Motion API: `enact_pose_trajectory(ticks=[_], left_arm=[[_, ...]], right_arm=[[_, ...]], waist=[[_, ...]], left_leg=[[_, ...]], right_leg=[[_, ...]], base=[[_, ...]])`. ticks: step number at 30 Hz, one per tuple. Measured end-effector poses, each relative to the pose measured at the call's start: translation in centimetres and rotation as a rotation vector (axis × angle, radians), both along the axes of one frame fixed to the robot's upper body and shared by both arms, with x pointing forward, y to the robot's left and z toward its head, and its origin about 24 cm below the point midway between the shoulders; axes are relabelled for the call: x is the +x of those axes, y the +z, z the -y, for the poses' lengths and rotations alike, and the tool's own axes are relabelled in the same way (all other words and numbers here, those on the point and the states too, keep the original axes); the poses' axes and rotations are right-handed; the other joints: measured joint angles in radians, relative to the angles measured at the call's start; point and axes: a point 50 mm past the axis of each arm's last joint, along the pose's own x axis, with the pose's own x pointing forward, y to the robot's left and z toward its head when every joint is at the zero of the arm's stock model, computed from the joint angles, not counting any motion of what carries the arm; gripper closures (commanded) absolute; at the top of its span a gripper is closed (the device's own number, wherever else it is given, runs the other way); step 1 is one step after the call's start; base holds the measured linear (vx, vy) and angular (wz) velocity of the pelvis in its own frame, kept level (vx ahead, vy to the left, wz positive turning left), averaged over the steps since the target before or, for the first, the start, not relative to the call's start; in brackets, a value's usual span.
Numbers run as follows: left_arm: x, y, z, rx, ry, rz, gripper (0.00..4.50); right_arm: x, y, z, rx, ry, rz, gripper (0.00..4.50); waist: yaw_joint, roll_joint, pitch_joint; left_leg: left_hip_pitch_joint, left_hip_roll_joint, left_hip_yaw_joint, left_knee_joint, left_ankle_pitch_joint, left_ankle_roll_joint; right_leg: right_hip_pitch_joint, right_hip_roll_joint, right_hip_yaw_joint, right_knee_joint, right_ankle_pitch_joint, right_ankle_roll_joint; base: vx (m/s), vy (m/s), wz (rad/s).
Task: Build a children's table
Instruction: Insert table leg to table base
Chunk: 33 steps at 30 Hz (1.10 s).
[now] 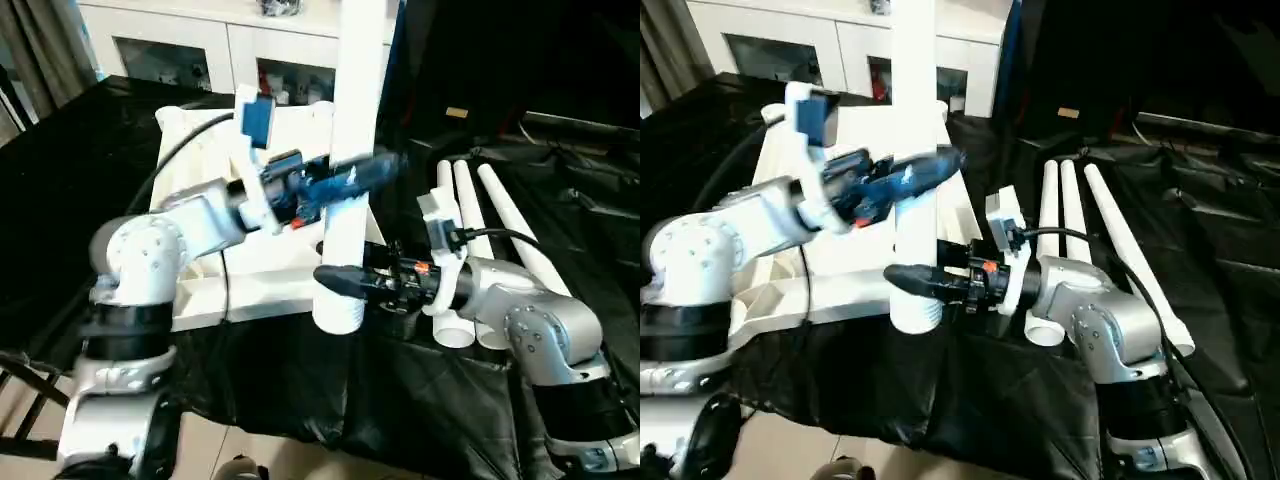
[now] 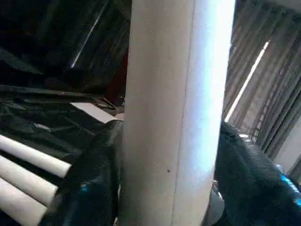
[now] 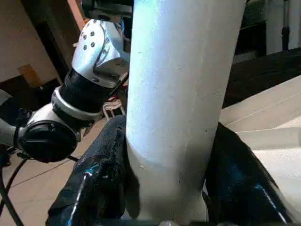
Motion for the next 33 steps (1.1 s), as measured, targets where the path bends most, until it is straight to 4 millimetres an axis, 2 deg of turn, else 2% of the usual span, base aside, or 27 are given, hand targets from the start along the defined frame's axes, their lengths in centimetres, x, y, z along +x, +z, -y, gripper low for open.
enact_pose_trajectory(ticks=[2,6,7,11,14,15,18,21,26,33], left_arm=[[0.3,-0.2,0.2,-0.004,0.018,-0.02,2.0],[0.6,-0.3,0.7,-0.015,0.025,-0.041,2.18],[0.7,-0.3,0.7,-0.015,0.03,-0.041,2.41],[0.7,-0.3,0.8,-0.014,0.04,-0.04,2.56],[0.7,-0.3,0.8,-0.012,0.046,-0.036,2.59],[0.8,-0.3,0.8,-0.012,0.05,-0.032,2.6],[1.0,-0.3,0.5,-0.002,0.073,-0.025,2.6],[1.0,-0.4,0.4,0.027,0.073,-0.005,2.63],[0.8,-0.8,0.7,0.045,0.056,-0.004,2.64],[0.5,-0.8,1.5,0.056,0.026,0.024,2.64]], right_arm=[[0.0,-0.2,0.2,0.001,-0.008,-0.011,2.59],[0.1,-0.1,0.7,-0.007,-0.038,-0.013,2.59],[0.2,-0.1,0.7,-0.007,-0.04,-0.014,2.59],[0.1,-0.1,0.8,-0.004,-0.036,-0.026,2.59],[0.2,-0.1,0.8,-0.016,-0.044,-0.02,2.59],[0.3,-0.1,0.7,-0.024,-0.051,-0.016,1.89],[0.3,0.2,0.3,-0.04,-0.045,0.001,1.89],[0.6,0.4,0.4,-0.069,-0.045,0.01,1.45],[1.0,1.1,0.4,-0.088,-0.018,0.023,1.47],[1.3,0.6,0.4,-0.132,0.001,-0.019,1.47]], waist=[[0.002,0.0,0.0],[0.005,0.0,0.0],[0.004,0.0,0.0],[0.003,0.0,0.0],[0.004,0.0,0.0],[0.005,0.0,0.0],[0.003,0.0,0.0],[0.003,0.0,0.0],[0.005,0.0,0.0],[0.004,0.0,0.0]], left_leg=[[0.0,0.0,0.0,0.0,0.0,0.0],[0.0,0.0,0.0,0.001,0.0,0.0],[0.0,0.0,0.0,0.0,0.0,0.0],[0.0,0.0,0.0,0.0,0.0,0.0],[0.0,0.0,0.0,0.001,0.0,0.0],[0.0,0.0,0.0,0.0,0.0,0.0],[0.0,0.0,0.0,0.0,0.0,0.0],[0.0,0.0,0.0,0.001,0.0,0.0],[0.0,0.0,0.0,0.001,0.0,0.0],[0.0,0.0,0.0,0.001,0.0,0.0]], right_leg=[[0.0,0.0,0.0,0.0,0.0,0.0],[0.0,0.0,0.0,0.0,0.0,0.0],[0.0,0.0,0.0,0.0,0.0,0.0],[0.0,0.0,0.0,0.0,0.0,0.0],[0.0,0.0,0.0,0.0,0.0,0.0],[0.0,0.0,0.0,0.0,0.0,0.0],[0.0,0.0,0.0,0.0,0.0,0.001],[0.0,0.0,0.0,0.0,0.0,0.001],[0.0,0.0,0.0,0.0,0.0,0.001],[0.0,0.0,0.0,0.0,0.0,0.001]], base=[[0.0,0.0,0.0],[0.0,0.0,0.0],[0.0,0.0,0.0],[0.0,0.0,0.0],[0.0,0.0,0.0],[0.0,0.0,0.0],[0.0,0.0,0.0],[0.0,0.0,0.0],[0.0,0.0,0.0],[0.0,0.0,0.0]])
